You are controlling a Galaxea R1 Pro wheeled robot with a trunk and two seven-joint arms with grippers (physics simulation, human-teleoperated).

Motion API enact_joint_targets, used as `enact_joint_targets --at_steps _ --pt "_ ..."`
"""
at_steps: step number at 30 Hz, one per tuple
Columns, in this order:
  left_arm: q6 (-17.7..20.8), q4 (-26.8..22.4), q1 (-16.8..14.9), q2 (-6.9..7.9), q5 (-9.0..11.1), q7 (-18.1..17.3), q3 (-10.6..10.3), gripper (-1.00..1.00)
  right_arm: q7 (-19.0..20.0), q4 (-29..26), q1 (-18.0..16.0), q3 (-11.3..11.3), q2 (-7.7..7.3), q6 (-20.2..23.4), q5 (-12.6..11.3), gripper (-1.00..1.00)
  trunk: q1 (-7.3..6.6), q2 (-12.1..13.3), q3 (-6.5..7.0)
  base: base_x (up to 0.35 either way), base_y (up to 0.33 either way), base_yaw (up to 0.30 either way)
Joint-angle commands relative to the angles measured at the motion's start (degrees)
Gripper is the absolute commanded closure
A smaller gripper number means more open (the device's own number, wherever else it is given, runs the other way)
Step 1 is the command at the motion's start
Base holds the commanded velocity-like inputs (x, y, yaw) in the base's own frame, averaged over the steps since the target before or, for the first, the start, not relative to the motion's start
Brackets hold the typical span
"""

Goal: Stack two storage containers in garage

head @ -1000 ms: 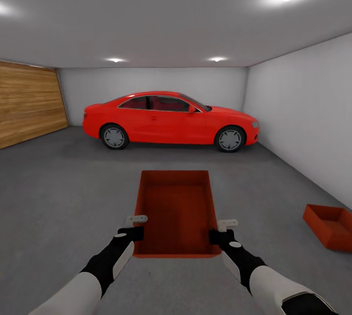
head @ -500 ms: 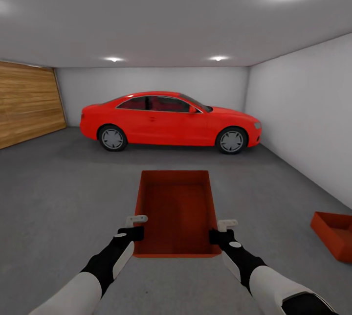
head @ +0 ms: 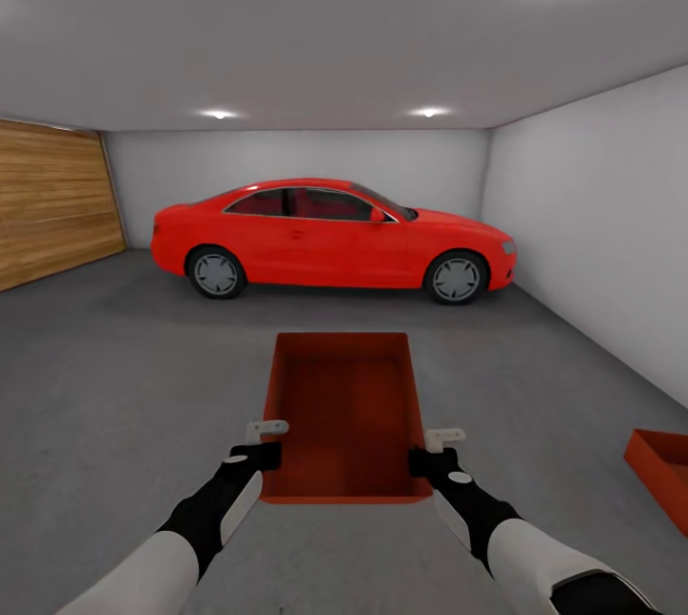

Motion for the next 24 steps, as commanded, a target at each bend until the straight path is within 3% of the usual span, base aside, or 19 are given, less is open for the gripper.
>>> enact_joint_targets --at_steps 1,24 --pt "-1.9 -0.2 0.0 0.30 -1.1 0.9 1.1 1.00 -0.4 0.2 0.0 -0.1 -0.07 -0.3 -0.9 1.00 0.05 0.0 -0.02 0.320 0.000 0.000" --pt "-1.8 -0.2 0.0 0.31 -1.1 0.8 1.1 1.00 -0.3 0.2 0.0 -0.1 -0.08 -0.3 -0.9 1.00 0.05 0.0 -0.02 0.320 0.000 0.000"
